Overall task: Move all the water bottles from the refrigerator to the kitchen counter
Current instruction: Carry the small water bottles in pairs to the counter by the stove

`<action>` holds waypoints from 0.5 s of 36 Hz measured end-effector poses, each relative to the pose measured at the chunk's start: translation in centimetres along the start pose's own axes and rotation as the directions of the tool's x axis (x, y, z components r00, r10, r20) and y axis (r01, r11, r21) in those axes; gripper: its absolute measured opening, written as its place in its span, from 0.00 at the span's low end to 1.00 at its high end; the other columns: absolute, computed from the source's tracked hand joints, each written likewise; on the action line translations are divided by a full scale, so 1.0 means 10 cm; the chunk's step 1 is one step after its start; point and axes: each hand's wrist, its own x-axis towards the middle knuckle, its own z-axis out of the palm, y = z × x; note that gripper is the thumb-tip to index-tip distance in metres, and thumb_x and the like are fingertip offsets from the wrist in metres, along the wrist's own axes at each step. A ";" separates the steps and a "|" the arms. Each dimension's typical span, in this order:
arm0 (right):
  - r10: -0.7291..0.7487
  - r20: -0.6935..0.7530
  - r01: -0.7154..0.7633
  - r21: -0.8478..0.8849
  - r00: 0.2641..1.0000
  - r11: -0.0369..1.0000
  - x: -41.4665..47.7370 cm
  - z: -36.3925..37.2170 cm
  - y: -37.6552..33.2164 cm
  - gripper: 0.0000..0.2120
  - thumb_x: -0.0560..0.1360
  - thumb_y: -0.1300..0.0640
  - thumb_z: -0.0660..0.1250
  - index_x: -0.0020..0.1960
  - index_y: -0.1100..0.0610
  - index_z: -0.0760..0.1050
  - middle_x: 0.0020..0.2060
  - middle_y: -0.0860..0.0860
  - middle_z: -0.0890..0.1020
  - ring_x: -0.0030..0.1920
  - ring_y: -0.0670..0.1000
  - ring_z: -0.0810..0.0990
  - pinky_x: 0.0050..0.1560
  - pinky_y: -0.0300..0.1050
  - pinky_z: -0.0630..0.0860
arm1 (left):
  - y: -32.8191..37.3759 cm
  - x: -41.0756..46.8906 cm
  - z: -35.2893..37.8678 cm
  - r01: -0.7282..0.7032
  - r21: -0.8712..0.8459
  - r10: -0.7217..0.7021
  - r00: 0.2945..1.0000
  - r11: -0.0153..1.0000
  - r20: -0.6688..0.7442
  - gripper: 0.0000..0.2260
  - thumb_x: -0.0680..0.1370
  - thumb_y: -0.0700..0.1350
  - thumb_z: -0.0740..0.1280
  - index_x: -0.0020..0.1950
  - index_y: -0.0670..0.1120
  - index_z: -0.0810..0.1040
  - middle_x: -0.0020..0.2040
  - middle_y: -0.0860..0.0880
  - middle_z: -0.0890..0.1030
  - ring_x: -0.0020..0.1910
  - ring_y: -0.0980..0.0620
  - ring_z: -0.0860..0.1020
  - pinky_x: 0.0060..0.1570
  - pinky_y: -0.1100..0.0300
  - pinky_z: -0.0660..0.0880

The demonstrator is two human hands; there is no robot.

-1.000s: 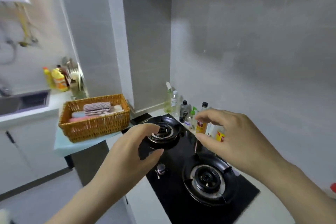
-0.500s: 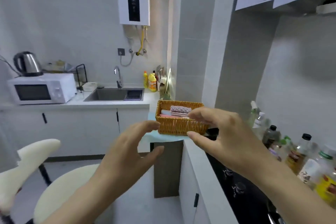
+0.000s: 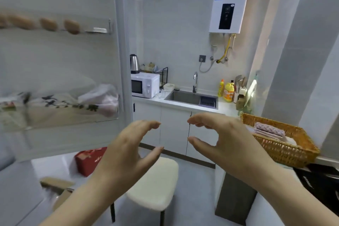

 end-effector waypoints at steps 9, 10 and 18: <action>-0.191 0.063 0.183 0.109 0.980 0.977 0.60 0.56 -0.48 0.16 0.73 0.48 0.70 0.60 0.46 0.76 0.52 0.38 0.80 0.51 0.39 0.76 0.51 0.34 0.73 | -0.55 -0.28 -0.54 0.179 0.121 -0.165 0.979 0.976 -0.117 0.18 0.71 0.58 0.66 0.61 0.59 0.72 0.55 0.70 0.72 0.56 0.71 0.71 0.54 0.77 0.67; -0.212 0.069 0.203 0.125 0.975 0.971 0.67 0.62 -0.52 0.16 0.73 0.48 0.70 0.60 0.46 0.76 0.52 0.38 0.80 0.51 0.39 0.76 0.51 0.34 0.72 | -0.59 -0.31 -0.59 0.204 0.136 -0.186 0.973 0.970 -0.133 0.19 0.72 0.57 0.68 0.61 0.58 0.73 0.55 0.71 0.72 0.56 0.73 0.70 0.54 0.78 0.66; -0.401 0.071 0.371 0.259 0.913 0.892 1.25 1.11 -0.86 0.16 0.72 0.49 0.72 0.59 0.48 0.77 0.51 0.41 0.82 0.49 0.40 0.77 0.50 0.31 0.72 | -0.90 -0.41 -0.93 0.386 0.240 -0.325 0.911 0.891 -0.255 0.19 0.73 0.51 0.71 0.63 0.56 0.73 0.55 0.69 0.71 0.56 0.77 0.67 0.53 0.82 0.62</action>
